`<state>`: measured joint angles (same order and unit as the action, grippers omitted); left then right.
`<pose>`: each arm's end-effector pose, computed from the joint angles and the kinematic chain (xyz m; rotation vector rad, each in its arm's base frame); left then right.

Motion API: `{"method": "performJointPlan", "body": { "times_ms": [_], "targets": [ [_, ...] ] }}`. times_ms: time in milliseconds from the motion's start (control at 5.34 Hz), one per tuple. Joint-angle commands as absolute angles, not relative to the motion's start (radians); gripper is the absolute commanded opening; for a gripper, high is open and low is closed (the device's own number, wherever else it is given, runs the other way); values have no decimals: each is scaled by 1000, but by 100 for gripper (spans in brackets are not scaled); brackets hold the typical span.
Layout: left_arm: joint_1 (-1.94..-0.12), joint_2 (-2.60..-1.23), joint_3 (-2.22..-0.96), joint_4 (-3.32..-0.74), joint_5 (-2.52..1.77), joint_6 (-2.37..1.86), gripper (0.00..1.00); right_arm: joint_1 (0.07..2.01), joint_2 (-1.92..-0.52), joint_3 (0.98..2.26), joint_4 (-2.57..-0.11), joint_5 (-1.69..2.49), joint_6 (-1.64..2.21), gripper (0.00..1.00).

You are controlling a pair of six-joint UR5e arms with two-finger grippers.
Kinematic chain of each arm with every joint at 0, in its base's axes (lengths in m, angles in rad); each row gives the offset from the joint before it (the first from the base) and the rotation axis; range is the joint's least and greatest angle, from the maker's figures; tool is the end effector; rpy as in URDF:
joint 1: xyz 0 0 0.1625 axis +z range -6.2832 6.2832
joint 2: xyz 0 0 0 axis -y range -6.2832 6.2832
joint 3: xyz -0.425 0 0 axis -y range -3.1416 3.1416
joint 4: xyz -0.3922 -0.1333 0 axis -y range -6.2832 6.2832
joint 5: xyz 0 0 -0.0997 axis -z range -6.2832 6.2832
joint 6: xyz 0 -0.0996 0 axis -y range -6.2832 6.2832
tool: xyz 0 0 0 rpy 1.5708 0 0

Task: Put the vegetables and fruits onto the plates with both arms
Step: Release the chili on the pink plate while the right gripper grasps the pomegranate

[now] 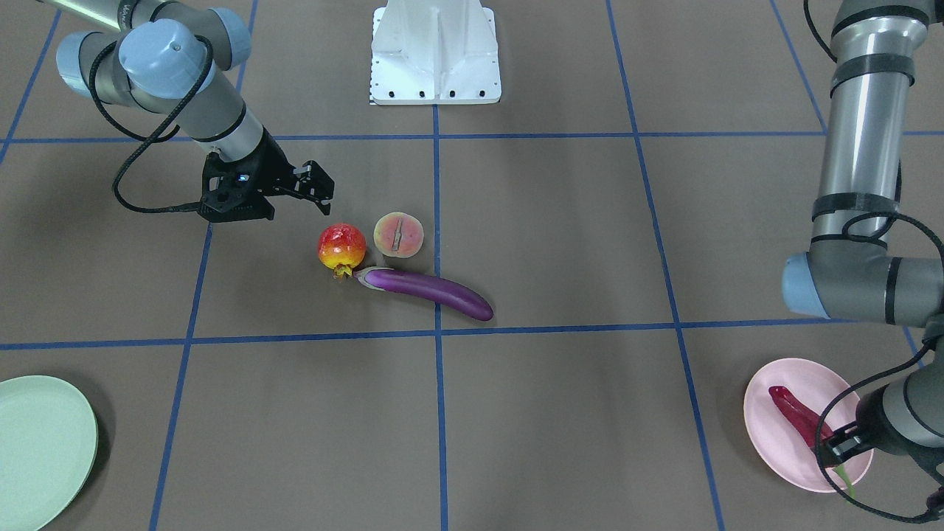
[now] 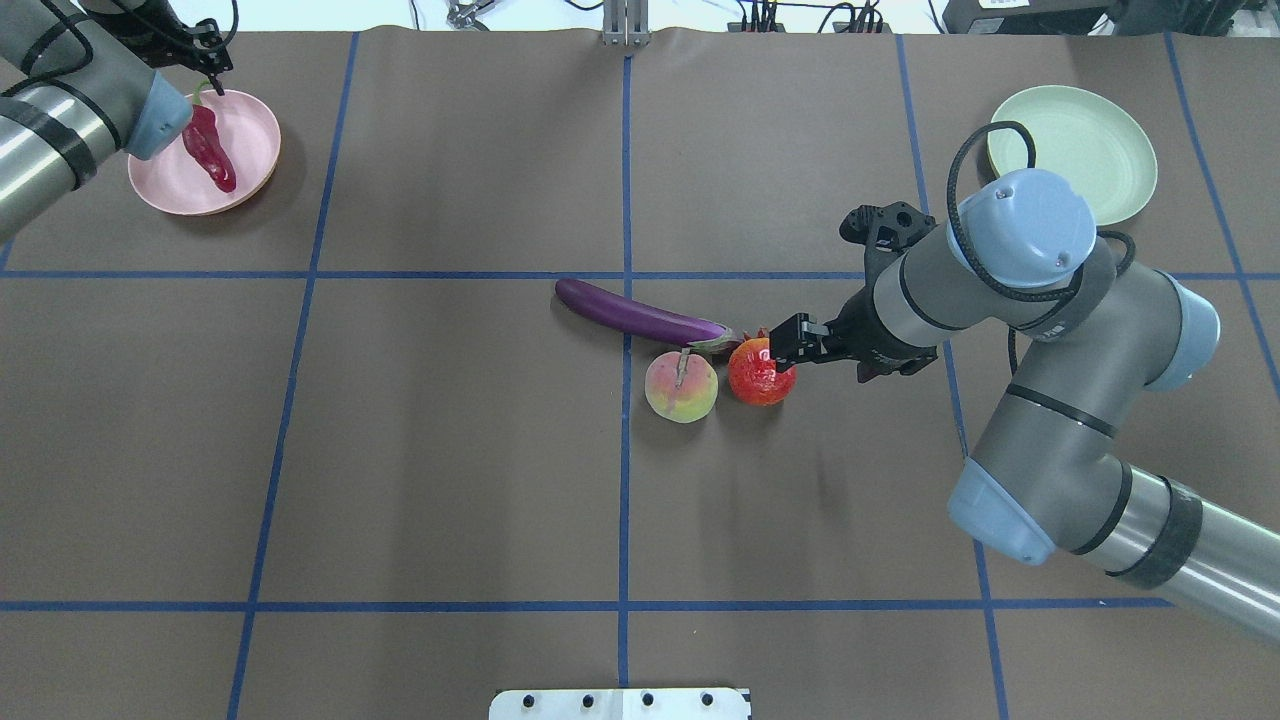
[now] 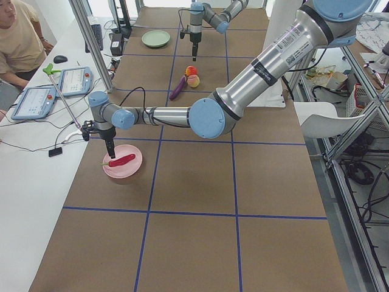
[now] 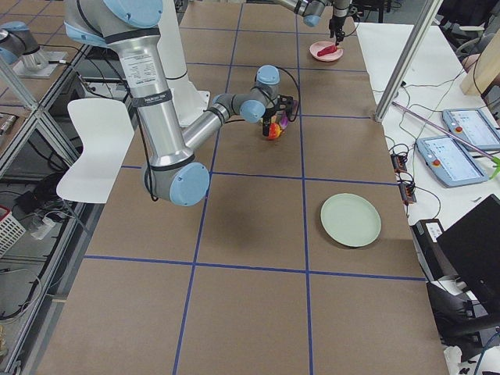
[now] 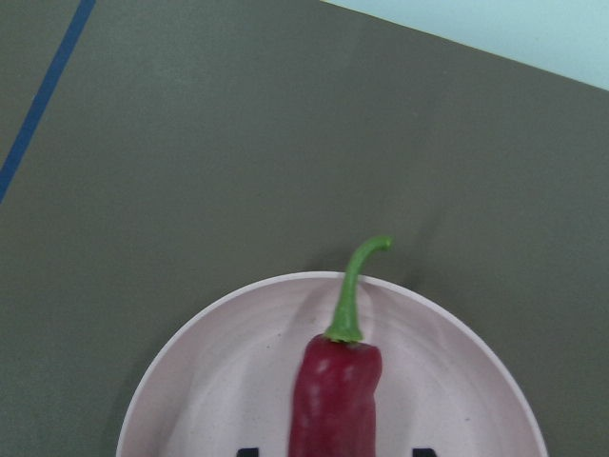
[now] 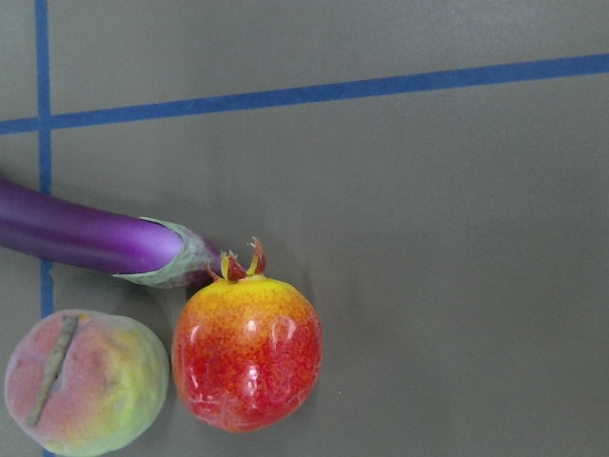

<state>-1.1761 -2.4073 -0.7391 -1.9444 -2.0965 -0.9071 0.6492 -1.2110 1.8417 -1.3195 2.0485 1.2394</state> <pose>0.2431 -0.8002 0.4886 -0.0208 0.6412 -0.3954 -0.4235 -0.4313 0.3083 0.0136 -0.9712 0.0818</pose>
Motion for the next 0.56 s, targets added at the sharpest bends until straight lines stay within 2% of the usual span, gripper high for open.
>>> {"method": "performJointPlan", "body": {
  "times_ms": [0, 187, 374],
  "targets": [
    [-1154, -2399, -808, -1937, -2097, -916, 100, 612, -1178, 1801, -1237, 1999, 1323, 100],
    [-1152, -2401, -811, -1936, -2097, -916, 100, 608, -1177, 1719, -1066, 2000, 1407, 100],
    [-1140, -2401, -813, -1931, -2095, -917, 100, 606, -1148, 1673, -1055, 1999, 1405, 100]
  ]
}}
